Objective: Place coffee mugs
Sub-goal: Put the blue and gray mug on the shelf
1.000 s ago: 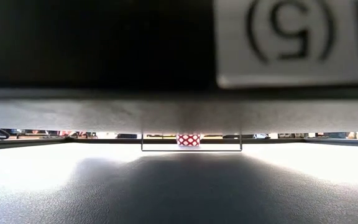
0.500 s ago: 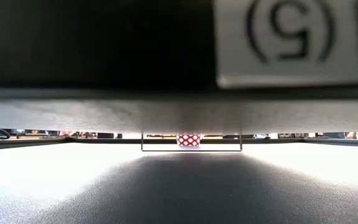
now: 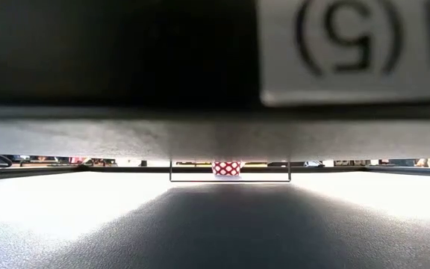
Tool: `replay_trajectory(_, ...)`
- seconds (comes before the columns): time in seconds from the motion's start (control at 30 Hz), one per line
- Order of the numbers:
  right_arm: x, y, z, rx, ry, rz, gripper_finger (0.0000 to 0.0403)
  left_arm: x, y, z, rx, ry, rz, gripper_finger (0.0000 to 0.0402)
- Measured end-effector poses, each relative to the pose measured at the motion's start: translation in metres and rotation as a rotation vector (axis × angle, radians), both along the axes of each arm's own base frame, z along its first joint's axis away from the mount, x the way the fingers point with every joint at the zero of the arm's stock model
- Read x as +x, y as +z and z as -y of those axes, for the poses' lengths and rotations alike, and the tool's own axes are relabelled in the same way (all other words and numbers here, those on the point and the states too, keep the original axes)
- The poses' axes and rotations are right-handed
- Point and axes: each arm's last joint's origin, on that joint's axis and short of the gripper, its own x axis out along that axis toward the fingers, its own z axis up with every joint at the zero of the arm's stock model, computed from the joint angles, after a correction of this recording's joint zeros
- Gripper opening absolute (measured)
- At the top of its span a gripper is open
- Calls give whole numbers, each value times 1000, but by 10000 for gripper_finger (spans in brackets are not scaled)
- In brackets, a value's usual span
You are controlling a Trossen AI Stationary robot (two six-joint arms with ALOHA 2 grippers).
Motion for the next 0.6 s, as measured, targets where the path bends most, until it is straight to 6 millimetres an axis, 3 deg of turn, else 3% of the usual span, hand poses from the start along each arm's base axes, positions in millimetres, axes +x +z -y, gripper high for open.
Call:
replay_trajectory(0.3,0,0,0,-2,15,3,73,22,-8,6,-48,-15,17,5)
replay_trajectory(0.6,3,1,1,4,-83,44,73,25,-14,5,-50,-14,7,5)
